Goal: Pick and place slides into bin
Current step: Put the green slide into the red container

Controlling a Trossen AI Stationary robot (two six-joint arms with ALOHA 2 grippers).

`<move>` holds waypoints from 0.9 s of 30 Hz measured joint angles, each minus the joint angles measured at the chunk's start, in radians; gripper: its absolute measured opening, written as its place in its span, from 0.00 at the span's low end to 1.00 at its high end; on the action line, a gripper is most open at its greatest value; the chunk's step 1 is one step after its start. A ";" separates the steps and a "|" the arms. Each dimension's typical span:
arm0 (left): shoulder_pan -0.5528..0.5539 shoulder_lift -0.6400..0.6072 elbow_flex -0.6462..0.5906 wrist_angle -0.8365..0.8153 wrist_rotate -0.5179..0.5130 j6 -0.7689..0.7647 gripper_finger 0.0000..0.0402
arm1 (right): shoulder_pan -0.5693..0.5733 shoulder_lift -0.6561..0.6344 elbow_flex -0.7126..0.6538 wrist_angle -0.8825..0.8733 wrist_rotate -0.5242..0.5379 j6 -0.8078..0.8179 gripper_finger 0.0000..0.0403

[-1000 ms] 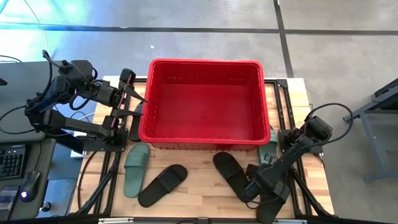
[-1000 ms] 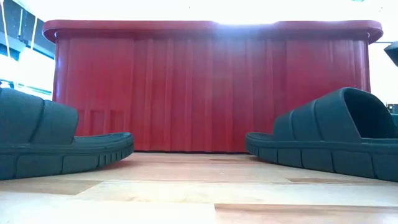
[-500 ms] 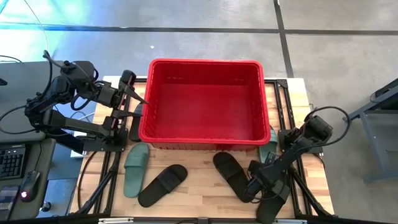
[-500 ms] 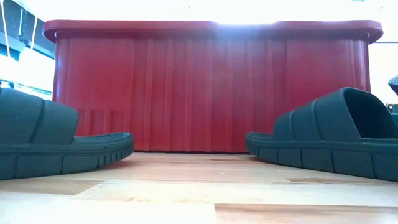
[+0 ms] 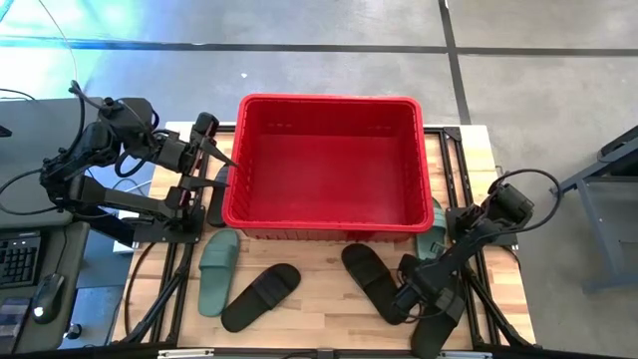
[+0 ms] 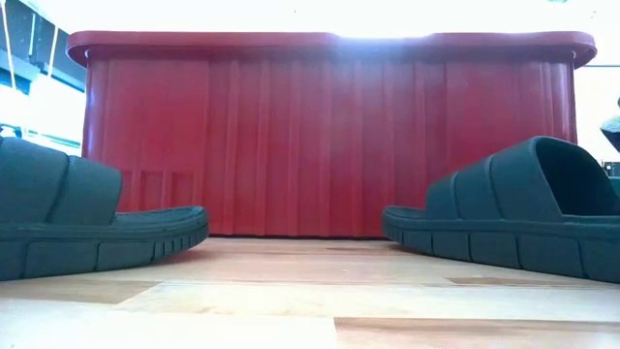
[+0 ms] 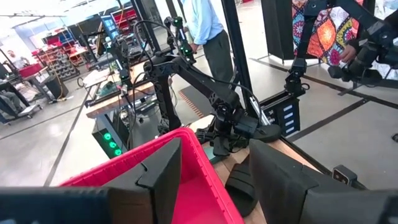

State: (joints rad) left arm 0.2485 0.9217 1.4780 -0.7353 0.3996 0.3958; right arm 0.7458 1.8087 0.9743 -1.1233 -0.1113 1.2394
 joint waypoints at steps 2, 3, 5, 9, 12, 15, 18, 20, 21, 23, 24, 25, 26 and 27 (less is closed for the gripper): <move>0.000 0.000 0.000 0.000 0.000 0.000 0.43 | 0.000 0.003 0.025 -0.012 -0.006 0.001 0.06; 0.000 0.000 0.000 0.000 0.000 0.000 0.43 | 0.004 0.006 0.042 -0.030 -0.005 0.000 0.04; 0.000 0.000 0.000 0.000 0.000 0.000 0.43 | 0.007 0.008 0.097 -0.047 -0.015 -0.006 0.02; 0.000 0.000 0.000 0.000 0.000 -0.002 0.43 | 0.008 0.007 0.244 -0.147 0.006 0.010 0.01; 0.000 0.000 0.000 0.000 0.000 -0.011 0.43 | 0.007 0.006 0.385 -0.220 -0.023 0.025 0.01; 0.000 0.000 0.000 0.000 0.000 -0.011 0.43 | 0.006 0.006 0.544 -0.297 -0.099 0.072 0.01; 0.000 0.000 0.000 0.000 -0.001 -0.011 0.43 | 0.025 0.006 0.721 -0.311 -0.098 0.122 0.01; 0.000 0.000 0.000 0.000 -0.001 -0.011 0.43 | 0.041 0.005 0.841 -0.303 -0.052 0.140 0.00; 0.000 0.000 0.000 0.000 -0.001 -0.011 0.43 | 0.051 0.004 0.898 -0.295 -0.011 0.157 0.00; 0.000 0.000 0.000 0.000 -0.002 -0.011 0.43 | 0.070 0.004 1.009 -0.272 0.080 0.193 0.00; 0.000 0.000 0.000 0.000 -0.001 -0.011 0.43 | 0.081 0.004 1.064 -0.259 0.133 0.196 0.00; 0.000 0.000 0.000 0.000 -0.001 -0.011 0.43 | 0.093 0.004 1.117 -0.238 0.196 0.193 0.00; 0.000 0.000 0.000 -0.001 -0.001 -0.011 0.43 | 0.103 0.003 1.166 -0.212 0.258 0.178 0.00; 0.000 0.000 0.000 0.000 -0.001 -0.011 0.43 | 0.113 0.003 1.213 -0.188 0.318 0.151 0.00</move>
State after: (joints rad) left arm 0.2481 0.9216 1.4780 -0.7357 0.3985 0.3845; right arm 0.8588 1.8114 2.1870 -1.3109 0.2065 1.3902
